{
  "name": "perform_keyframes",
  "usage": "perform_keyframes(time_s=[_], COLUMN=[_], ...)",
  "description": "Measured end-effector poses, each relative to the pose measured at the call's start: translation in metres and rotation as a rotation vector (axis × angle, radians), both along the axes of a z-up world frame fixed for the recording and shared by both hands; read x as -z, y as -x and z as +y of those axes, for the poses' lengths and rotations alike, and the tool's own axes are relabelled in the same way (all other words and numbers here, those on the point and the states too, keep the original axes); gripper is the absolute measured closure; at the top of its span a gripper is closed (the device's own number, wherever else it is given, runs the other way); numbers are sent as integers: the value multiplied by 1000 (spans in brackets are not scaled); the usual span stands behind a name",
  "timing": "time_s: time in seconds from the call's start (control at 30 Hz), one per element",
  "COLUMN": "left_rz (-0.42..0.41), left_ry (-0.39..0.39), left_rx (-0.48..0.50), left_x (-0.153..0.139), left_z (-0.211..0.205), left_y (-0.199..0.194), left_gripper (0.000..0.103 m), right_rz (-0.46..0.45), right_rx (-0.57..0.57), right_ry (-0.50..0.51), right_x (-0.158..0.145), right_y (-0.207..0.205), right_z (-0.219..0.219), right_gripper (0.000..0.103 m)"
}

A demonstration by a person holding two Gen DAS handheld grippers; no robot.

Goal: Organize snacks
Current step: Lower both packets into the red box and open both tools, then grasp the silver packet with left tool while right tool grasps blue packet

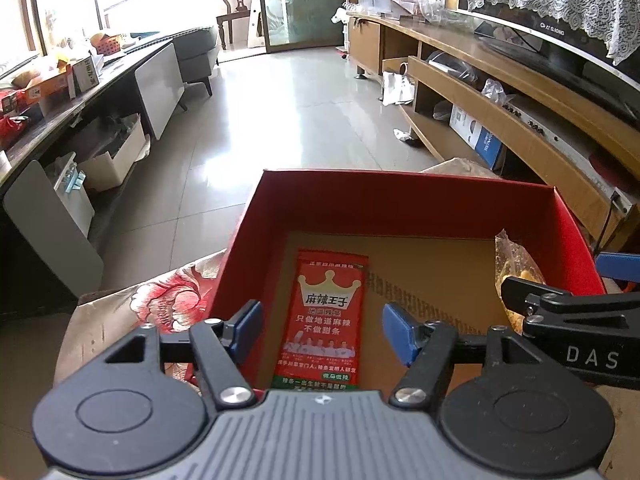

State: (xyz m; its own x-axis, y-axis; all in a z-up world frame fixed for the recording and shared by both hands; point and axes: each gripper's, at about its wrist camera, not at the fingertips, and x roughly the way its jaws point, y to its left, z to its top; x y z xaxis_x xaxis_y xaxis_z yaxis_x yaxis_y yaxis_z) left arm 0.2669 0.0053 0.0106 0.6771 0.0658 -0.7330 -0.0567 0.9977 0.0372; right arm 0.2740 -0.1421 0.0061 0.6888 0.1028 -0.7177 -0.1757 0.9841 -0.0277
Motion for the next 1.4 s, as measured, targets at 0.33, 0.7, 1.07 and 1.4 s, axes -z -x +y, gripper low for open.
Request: perform_keyframes(time_s=[0.33,0.7,1.07,1.4], left_rz=[22,19,15,18], left_ry=[5,5,17,45], left_rx=[-14,-12,2,23], left_x=[7,5,-3,-7], left_z=[4,6,18,45], left_y=[-8,-6,26,72], left_gripper=[36,35,34,28], right_rz=[16,32,20,32], right_rx=[9,22,-7,-75], right_ry=[-22,-25,-21,3], right_x=[8,8,-5,-7], right_y=[-15,-18,11,47], right_z=[0,2,4,16], right_gripper=[3,1,1,1])
